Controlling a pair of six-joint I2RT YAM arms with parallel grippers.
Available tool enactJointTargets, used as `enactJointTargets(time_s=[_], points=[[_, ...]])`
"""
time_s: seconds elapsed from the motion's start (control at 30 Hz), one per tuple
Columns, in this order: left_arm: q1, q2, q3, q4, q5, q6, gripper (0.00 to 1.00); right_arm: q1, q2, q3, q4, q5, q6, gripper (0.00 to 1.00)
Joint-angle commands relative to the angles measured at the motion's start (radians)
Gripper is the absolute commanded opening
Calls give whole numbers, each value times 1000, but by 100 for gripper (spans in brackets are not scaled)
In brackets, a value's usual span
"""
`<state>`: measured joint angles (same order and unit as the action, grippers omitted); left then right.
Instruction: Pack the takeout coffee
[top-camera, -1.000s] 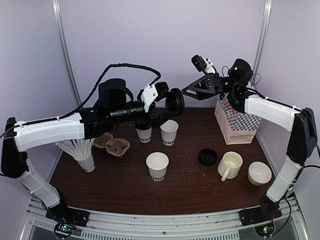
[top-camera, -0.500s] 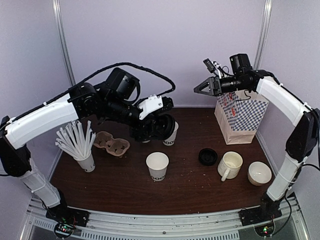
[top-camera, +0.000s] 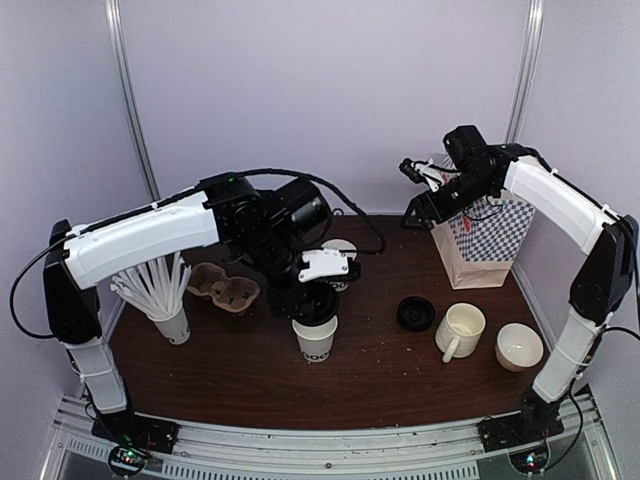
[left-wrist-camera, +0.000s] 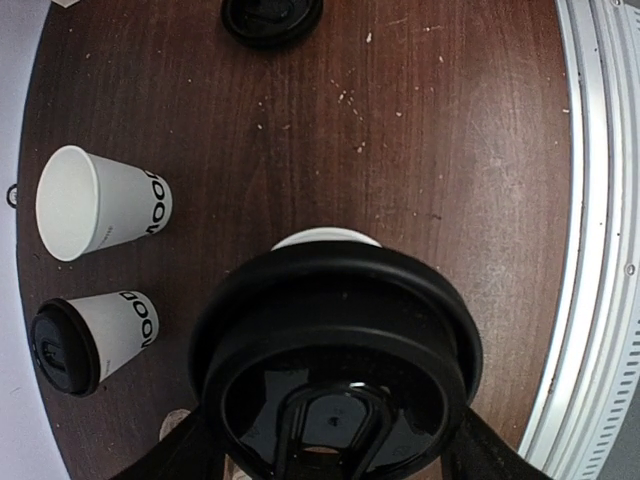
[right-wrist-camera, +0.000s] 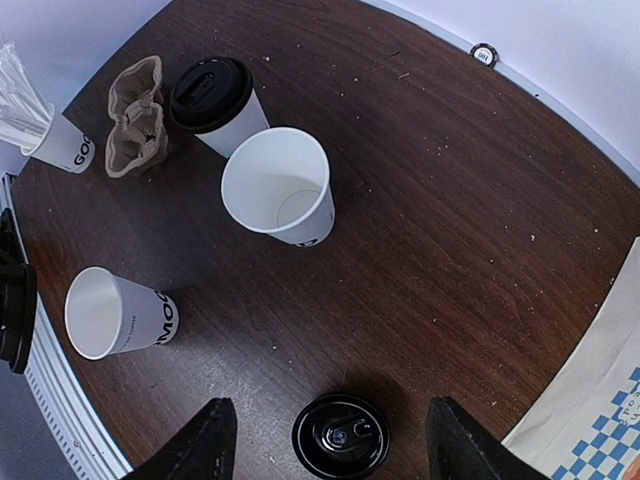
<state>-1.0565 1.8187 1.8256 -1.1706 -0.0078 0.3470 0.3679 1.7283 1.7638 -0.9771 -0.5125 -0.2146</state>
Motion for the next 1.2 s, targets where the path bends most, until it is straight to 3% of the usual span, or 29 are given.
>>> enactJointTargets(time_s=[0.0, 0.57, 1.17], points=[[-8, 39, 52, -66, -30, 6, 64, 0, 5, 12, -32, 29, -26, 68], [2, 181, 122, -108, -48, -9, 67, 2, 6, -19, -38, -52, -32, 68], [37, 225, 124, -102, -9, -13, 68, 6, 16, -43, -49, -76, -44, 68]])
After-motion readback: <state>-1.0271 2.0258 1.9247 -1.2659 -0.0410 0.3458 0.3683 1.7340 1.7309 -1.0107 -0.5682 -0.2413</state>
